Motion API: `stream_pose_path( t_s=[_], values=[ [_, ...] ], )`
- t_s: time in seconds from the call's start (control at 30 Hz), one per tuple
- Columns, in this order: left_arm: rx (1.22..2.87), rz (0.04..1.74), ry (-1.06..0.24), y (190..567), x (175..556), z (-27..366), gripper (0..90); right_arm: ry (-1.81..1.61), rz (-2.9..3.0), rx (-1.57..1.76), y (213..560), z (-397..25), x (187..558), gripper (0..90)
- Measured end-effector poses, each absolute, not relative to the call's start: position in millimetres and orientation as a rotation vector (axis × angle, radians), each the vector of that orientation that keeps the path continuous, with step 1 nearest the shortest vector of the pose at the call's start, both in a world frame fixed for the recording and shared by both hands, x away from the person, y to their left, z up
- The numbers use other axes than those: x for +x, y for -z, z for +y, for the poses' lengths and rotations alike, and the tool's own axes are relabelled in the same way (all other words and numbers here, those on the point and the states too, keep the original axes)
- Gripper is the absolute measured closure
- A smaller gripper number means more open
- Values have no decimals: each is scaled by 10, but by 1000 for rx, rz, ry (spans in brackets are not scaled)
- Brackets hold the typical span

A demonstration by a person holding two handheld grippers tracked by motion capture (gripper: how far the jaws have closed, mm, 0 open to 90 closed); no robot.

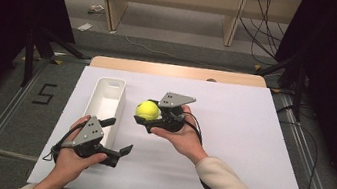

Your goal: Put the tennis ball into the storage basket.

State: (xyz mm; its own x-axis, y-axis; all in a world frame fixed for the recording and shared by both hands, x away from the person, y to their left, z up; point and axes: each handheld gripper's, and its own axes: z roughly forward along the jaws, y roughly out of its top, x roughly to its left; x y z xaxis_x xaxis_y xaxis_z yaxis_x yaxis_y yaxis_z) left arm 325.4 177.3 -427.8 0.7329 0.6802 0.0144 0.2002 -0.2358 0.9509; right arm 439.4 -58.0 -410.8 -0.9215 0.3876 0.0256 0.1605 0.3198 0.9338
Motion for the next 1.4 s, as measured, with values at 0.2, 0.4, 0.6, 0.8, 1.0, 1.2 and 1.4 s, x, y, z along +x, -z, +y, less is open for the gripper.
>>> stream_pose_path(
  t_s=[0.2,0.4,0.6,0.8,1.0,1.2,1.4],
  values=[
    [1791,690,-521,4278,3255,1770,0,-1642,2382,500,4103,-569,4399,270],
    [1790,689,-523,4278,3254,1772,0,-1644,2378,498,4109,-555,4402,270],
    [1789,691,-524,4276,3252,1776,0,-1634,2383,502,4106,-538,4407,270],
    [1790,690,-523,4277,3251,1775,0,-1642,2381,502,4111,-525,4412,270],
    [1788,690,-524,4276,3249,1773,0,-1639,2380,502,4103,-515,4413,270],
    [1789,690,-525,4276,3250,1774,0,-1637,2386,505,4109,-508,4417,270],
    [1788,690,-525,4275,3248,1772,0,-1641,2382,506,4106,-500,4419,270]
  ],
)
